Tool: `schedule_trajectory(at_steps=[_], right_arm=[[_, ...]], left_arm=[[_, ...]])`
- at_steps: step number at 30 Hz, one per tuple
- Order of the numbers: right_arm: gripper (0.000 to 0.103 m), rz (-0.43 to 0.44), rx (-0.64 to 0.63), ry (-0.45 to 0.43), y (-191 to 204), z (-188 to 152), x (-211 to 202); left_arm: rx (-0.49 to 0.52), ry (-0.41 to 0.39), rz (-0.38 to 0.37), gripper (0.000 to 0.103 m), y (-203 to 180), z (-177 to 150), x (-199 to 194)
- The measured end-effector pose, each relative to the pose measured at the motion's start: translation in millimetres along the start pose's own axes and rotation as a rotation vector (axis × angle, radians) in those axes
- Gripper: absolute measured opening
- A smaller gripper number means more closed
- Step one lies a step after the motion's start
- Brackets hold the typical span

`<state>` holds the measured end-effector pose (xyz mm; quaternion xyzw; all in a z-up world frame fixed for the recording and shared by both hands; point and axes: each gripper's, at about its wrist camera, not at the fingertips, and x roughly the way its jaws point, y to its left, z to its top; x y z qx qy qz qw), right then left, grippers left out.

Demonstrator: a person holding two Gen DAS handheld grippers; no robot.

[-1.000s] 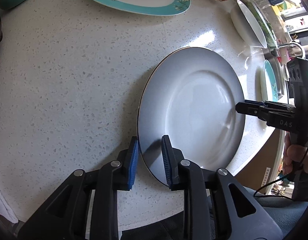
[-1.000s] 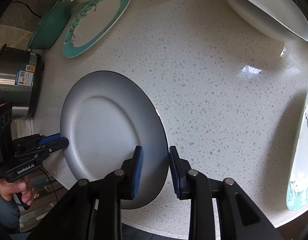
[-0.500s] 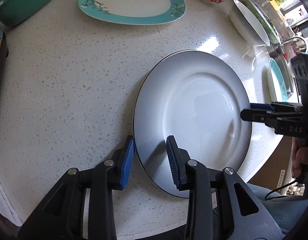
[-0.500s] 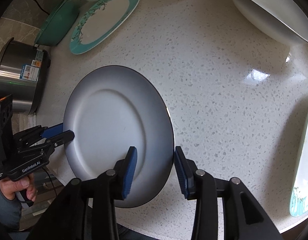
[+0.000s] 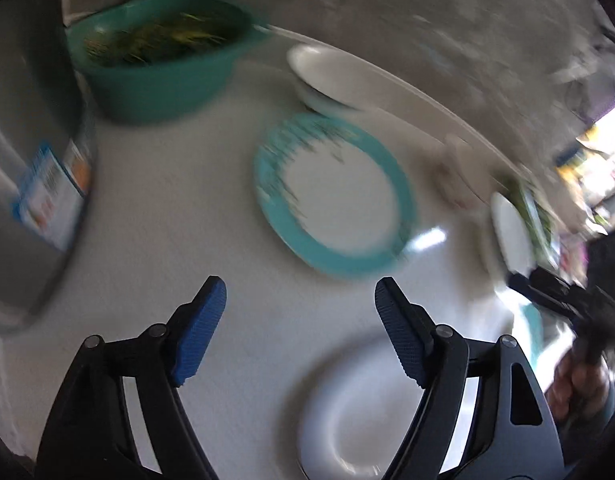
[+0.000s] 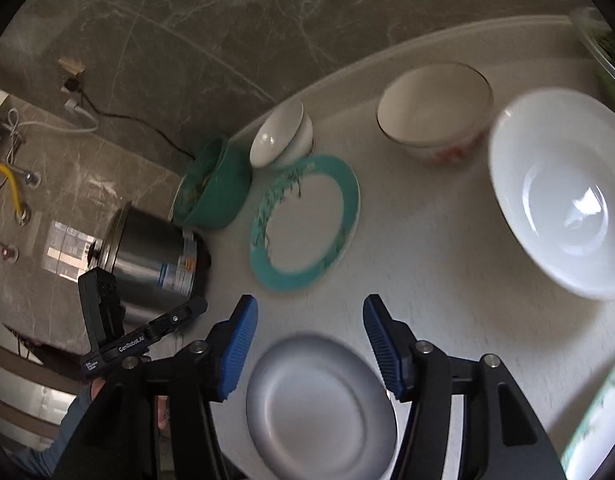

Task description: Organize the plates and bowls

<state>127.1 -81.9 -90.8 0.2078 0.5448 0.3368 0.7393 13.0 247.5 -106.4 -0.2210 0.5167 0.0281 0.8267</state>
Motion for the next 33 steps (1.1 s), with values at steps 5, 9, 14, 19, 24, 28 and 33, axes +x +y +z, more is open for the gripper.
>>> schedule_trajectory(at_steps=[5,9,14,19,24,28,33], right_arm=[[0.059,-0.013,0.060,-0.012,2.4,25.8,44.2],[0.059,-0.045,0.167,-0.019,-18.8,29.4,64.6],[0.059,-0.061,0.238,-0.024,-37.7,35.0,82.7],[0.059,-0.069,0.241,-0.016,-39.0,46.9,92.9],[0.058,-0.062,0.249,0.000,-39.6,55.0,104.5],[0.052,-0.072,0.221,0.021,-33.2,62.3,117.1],[0.042,-0.070,0.218,0.044,-31.6,63.1,122.5]], left_arm=[[0.015,0.026,0.002,0.076,6.3,47.1,32.4],[0.027,0.072,0.006,0.076,15.9,60.2,55.9],[0.000,0.131,-0.049,0.076,28.0,75.9,87.4],[0.012,0.172,-0.059,0.074,29.5,86.3,103.9],[0.009,0.168,-0.068,0.069,33.8,97.4,106.2],[0.043,0.165,-0.056,0.042,31.2,100.8,108.8],[0.062,0.168,-0.050,0.030,23.6,102.7,115.6]])
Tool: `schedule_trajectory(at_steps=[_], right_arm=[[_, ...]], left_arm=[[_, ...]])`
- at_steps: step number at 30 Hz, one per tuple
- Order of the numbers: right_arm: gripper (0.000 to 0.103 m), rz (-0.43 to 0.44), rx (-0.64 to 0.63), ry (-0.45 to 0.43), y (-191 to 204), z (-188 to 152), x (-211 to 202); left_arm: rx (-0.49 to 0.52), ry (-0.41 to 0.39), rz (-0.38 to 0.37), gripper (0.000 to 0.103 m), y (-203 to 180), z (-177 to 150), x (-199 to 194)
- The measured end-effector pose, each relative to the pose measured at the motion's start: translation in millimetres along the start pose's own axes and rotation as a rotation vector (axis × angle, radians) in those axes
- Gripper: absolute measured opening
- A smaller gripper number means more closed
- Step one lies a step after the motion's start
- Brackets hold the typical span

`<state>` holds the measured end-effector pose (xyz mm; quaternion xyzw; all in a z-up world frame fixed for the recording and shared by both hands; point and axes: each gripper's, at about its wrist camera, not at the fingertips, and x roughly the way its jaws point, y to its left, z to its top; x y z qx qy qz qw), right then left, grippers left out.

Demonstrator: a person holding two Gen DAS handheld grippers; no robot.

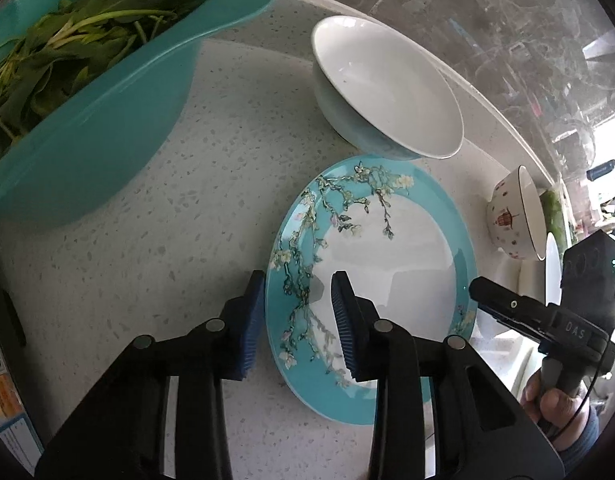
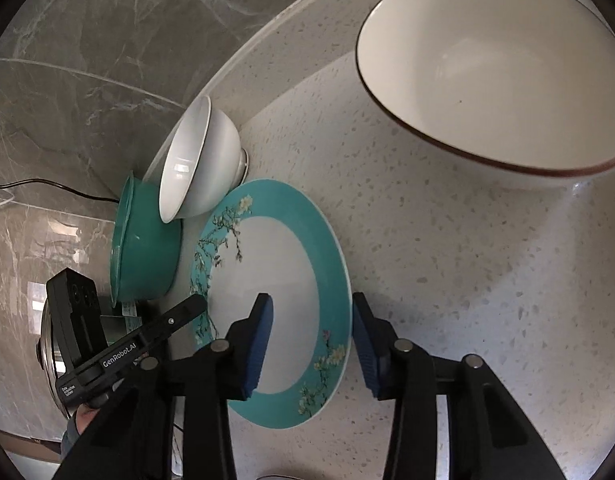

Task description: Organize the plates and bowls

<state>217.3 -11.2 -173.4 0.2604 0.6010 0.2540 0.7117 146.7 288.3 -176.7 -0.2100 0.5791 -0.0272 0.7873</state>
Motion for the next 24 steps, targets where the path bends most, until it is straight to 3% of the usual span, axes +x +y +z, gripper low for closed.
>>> schedule_trajectory(at_steps=[2,6,12,24], right_arm=[[0.036,-0.012,0.006,0.007,-0.8,1.4,0.2],[0.013,-0.088,-0.010,0.019,-2.4,2.3,-0.3],[0.014,-0.141,-0.044,0.026,1.6,1.9,-2.3],[0.014,-0.144,-0.012,0.039,-1.5,0.4,-9.7]], left_arm=[[0.012,0.006,0.012,0.026,0.4,0.9,-0.9],[-0.003,0.012,0.012,0.016,7.4,2.8,-1.0],[0.041,0.027,0.047,0.016,1.5,-1.0,-2.9],[0.029,0.044,0.040,0.016,-7.0,-10.0,-0.3]])
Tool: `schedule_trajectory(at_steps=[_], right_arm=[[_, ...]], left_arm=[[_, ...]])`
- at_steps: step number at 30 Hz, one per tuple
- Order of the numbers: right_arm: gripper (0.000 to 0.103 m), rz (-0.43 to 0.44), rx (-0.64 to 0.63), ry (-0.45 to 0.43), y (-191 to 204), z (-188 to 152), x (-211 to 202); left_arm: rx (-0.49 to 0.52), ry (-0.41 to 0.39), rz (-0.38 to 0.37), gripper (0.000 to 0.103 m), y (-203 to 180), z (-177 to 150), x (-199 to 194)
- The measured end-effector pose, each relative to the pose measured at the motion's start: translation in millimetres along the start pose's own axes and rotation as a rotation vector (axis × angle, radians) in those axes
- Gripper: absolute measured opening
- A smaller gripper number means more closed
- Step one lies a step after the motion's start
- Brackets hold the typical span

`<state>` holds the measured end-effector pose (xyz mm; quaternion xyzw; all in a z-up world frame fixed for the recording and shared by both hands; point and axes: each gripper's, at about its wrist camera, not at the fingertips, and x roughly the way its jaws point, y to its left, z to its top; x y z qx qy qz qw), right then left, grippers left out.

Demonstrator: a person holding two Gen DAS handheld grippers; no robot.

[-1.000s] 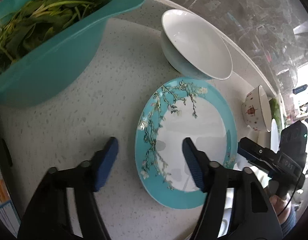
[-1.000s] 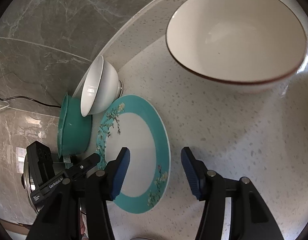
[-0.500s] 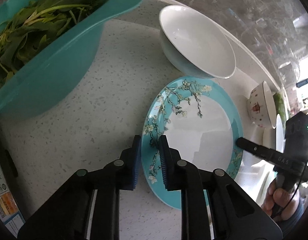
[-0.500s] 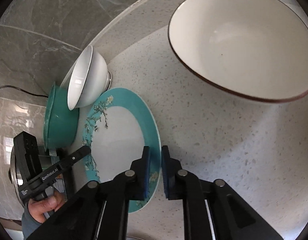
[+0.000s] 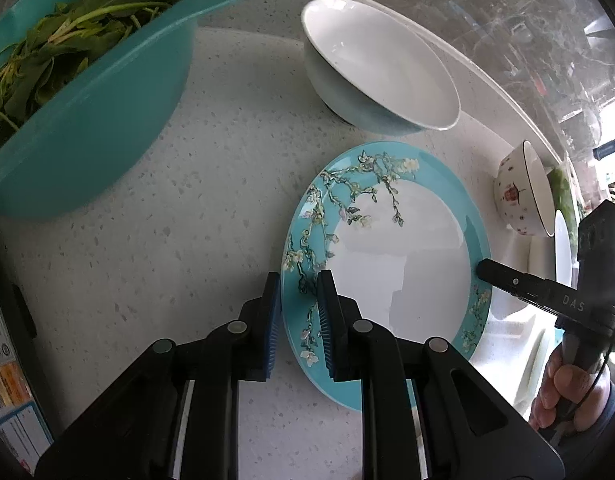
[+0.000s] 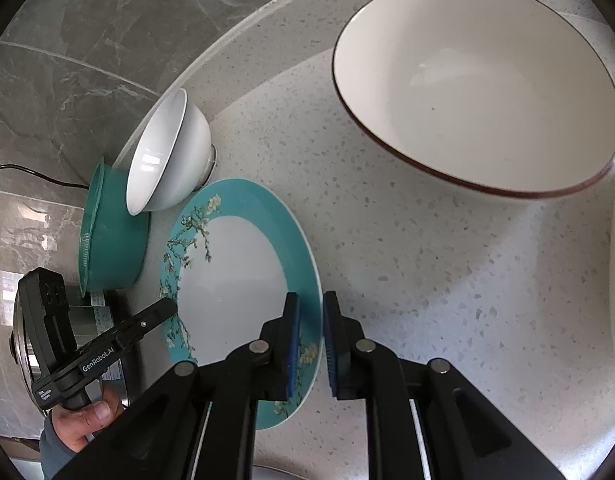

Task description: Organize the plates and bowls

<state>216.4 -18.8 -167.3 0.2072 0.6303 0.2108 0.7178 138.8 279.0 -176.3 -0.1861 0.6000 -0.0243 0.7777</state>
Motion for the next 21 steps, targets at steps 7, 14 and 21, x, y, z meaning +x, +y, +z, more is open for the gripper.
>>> schedule_trajectory(at_steps=[7,14,21], right_arm=[[0.014,0.000,-0.004,-0.004,5.7,-0.7,-7.4],[0.014,-0.009,-0.030,-0.031,11.0,-9.6,-25.3],[0.014,-0.006,-0.065,-0.077,19.6,-30.3,-54.8]], left_arm=[[-0.007,-0.006,-0.013,0.016,-7.0,-8.6,-7.8],[0.006,-0.031,-0.025,0.016,-19.3,-24.7,-23.3],[0.043,-0.082,-0.031,0.016,-33.0,-47.0,-55.7]])
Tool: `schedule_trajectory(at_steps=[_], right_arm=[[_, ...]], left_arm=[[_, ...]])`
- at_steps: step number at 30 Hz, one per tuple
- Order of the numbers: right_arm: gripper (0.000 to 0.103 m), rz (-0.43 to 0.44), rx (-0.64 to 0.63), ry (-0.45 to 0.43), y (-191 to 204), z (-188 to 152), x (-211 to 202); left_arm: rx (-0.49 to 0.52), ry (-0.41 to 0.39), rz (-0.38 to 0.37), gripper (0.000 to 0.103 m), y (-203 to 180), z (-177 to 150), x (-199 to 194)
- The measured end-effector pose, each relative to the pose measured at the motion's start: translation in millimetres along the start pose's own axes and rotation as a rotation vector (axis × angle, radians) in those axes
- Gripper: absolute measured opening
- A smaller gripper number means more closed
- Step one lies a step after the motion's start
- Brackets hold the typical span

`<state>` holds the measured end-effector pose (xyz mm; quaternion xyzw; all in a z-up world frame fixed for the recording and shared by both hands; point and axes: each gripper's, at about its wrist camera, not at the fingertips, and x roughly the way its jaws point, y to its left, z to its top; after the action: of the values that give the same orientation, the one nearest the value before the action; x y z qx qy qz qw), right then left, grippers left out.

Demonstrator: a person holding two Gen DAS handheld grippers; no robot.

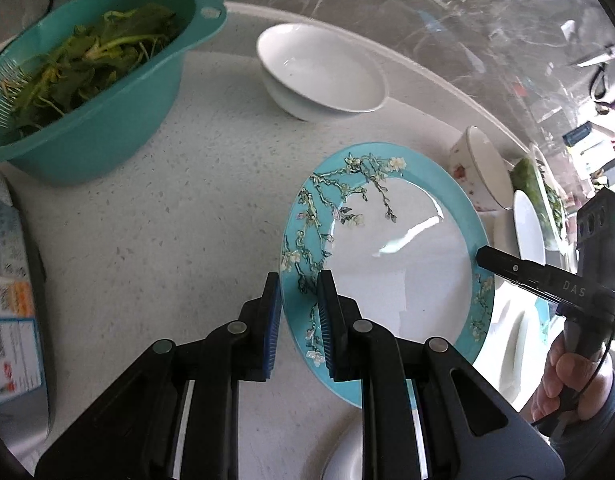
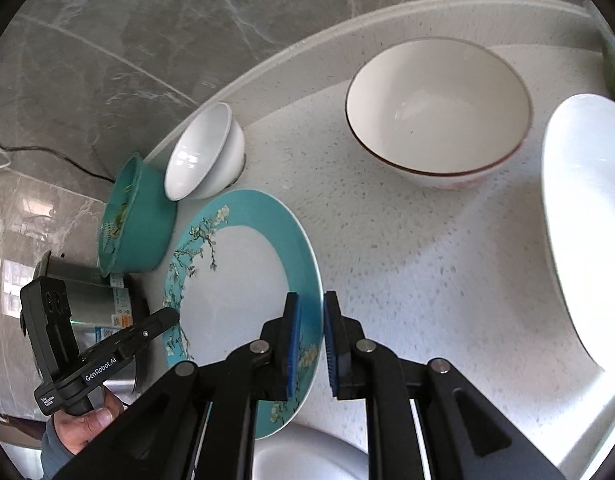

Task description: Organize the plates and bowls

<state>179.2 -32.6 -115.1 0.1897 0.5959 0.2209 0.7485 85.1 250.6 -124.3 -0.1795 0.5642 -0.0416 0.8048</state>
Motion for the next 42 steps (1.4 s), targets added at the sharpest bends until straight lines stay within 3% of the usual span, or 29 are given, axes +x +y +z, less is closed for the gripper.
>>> schedule_trajectory(at_steps=[10,25,42], right_arm=[[0.015,0.010,-0.026,-0.045,9.3,-45.3,-42.4],[0.017,-0.021,0.015,0.002,-14.5,-136.7,-54.4],[0.017,-0.034,0.069,0.020,-42.0,-178.1,-45.9]], left_arm=[[0.071,-0.027,-0.014,0.016,-26.6,-52.0,-38.4],[0.121,0.051,-0.020,0.016,-51.0,-158.5,-32.9],[0.188,0.077,0.009,0.016,-67.5,-192.3,-5.8]])
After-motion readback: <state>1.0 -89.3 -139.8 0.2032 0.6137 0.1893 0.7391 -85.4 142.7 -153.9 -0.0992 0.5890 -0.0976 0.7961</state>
